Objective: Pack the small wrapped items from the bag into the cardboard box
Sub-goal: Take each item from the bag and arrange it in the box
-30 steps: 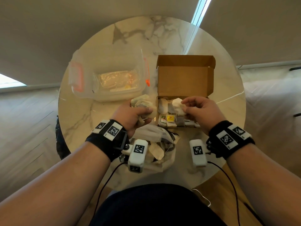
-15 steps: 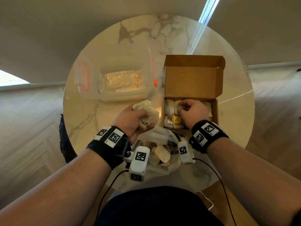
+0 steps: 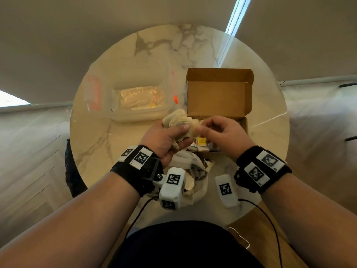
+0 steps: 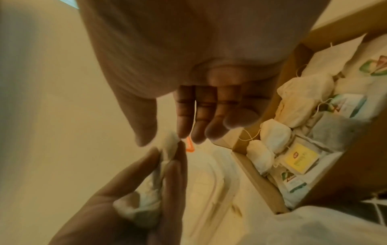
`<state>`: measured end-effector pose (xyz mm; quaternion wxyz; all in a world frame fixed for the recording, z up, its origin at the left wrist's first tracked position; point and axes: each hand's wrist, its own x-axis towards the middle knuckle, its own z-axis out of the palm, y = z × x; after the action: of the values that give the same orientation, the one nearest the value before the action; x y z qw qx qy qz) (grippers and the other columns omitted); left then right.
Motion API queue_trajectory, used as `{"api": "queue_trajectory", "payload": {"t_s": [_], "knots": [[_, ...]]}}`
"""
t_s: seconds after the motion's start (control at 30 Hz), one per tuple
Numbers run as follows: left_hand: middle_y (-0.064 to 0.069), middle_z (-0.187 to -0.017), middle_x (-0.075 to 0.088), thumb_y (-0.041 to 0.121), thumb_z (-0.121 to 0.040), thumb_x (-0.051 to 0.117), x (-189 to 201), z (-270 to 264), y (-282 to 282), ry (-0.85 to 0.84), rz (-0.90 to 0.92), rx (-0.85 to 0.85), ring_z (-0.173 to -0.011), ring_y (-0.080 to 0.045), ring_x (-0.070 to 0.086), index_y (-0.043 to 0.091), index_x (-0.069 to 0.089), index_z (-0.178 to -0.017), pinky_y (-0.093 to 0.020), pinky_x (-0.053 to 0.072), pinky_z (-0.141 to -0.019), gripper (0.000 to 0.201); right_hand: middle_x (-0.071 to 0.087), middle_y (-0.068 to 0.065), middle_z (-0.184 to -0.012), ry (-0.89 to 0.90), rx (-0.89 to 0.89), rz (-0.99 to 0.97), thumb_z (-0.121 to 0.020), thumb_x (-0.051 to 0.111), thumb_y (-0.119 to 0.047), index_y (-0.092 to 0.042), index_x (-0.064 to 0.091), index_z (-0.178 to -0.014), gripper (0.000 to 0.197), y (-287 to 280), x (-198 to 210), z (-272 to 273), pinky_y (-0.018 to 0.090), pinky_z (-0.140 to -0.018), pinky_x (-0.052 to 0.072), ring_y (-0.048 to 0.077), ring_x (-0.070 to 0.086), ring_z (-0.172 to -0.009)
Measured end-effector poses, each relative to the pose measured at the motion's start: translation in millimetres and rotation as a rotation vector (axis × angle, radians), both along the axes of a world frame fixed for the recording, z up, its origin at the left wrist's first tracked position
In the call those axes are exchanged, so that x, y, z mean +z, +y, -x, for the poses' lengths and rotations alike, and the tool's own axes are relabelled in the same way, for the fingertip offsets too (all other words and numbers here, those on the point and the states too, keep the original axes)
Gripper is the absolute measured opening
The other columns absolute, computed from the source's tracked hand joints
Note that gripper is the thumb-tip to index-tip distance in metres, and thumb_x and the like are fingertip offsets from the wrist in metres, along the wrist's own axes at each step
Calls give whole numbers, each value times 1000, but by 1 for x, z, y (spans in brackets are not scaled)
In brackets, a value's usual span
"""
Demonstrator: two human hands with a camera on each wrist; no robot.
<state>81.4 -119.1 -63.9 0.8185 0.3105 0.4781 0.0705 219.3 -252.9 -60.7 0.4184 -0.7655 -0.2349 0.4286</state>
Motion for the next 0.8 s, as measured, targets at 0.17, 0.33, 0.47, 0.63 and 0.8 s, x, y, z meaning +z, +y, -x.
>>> {"api": "queue_trajectory", "payload": {"t_s": [0.17,0.33,0.47,0.63,0.8], "knots": [[-17,-110,77,10,-99,66,7,-16,-15,33,70,49,-93,-30,79,4,67,-122,-43,65,-76,25,72,5,-84,20,-104,-53,-90,81,-22,-16,71,-88,12,-22,7,-2,42,-74,66,18,69,-75],[-19,-105,72,-1,-99,60,6,-17,-25,82,67,107,-72,-29,78,1,64,-120,-44,67,-71,21,70,15,-98,433,-322,-165,-99,62,-1,-13,58,-89,16,-41,11,-8,41,-68,65,34,77,-87],[-18,-103,71,-2,-100,59,6,-16,-30,132,32,101,-66,-26,77,7,65,-108,-39,66,-66,13,73,11,-84,458,-452,-200,-99,59,4,-12,57,-93,17,-51,8,-15,33,-59,63,34,78,-82],[-20,-105,71,1,-101,59,3,-12,-29,163,56,137,-70,-29,78,6,63,-114,-40,67,-67,14,78,17,-100,243,-413,-103,-94,72,-4,-4,66,-104,11,-59,-11,-28,38,-78,65,26,79,-90],[-24,-114,71,1,-101,60,-2,-4,-24,178,72,171,-78,-33,79,4,62,-117,-44,67,-73,16,74,-12,-97,-254,-71,81,-88,79,-23,-28,73,-89,7,-61,-45,-35,22,-82,55,3,70,-91]]}}
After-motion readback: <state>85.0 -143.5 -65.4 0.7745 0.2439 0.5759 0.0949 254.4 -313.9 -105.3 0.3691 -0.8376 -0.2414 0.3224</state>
